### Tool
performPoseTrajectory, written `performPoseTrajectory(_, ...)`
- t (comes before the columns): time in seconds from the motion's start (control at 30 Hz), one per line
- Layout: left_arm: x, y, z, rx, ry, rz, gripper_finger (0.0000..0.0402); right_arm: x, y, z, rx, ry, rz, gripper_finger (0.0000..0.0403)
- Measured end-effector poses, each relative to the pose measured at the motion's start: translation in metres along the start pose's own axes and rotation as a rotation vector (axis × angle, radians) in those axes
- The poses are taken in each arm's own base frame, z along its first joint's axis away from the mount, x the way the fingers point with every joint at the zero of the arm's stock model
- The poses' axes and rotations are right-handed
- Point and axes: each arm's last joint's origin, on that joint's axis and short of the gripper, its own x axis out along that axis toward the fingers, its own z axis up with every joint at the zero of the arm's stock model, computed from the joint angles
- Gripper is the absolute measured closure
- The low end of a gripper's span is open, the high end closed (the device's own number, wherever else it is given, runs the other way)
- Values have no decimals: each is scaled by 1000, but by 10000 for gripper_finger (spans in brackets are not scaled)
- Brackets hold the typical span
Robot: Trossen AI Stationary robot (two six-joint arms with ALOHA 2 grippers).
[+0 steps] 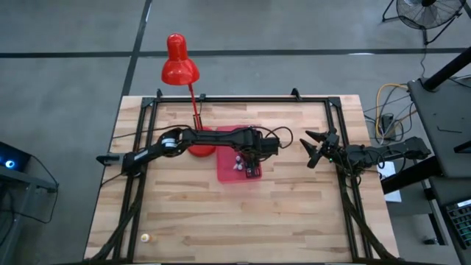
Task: Pick & Place food coloring
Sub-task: Put the big red food coloring bottle into the bin
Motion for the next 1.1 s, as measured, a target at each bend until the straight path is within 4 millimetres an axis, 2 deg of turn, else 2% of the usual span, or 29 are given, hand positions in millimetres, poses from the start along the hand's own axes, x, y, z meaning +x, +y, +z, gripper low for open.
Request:
performPoseTrajectory(0.2, 0, 0, 0, 0, 0, 0, 288, 0, 0, 0, 1, 0, 0, 188)
performPoseTrajectory(0.4, 12, -2, -4, 3, 20, 0, 284, 0, 0, 0, -1, 0, 0, 188)
performPoseTrajectory(0.7, 12, -6, -3, 21, 12, 4, 278, 0, 0, 0, -1, 0, 0, 188)
performPoseTrajectory(1.1, 11, -6, -4, 38, 10, 80, 226, 0, 0, 0, 1, 0, 0, 188)
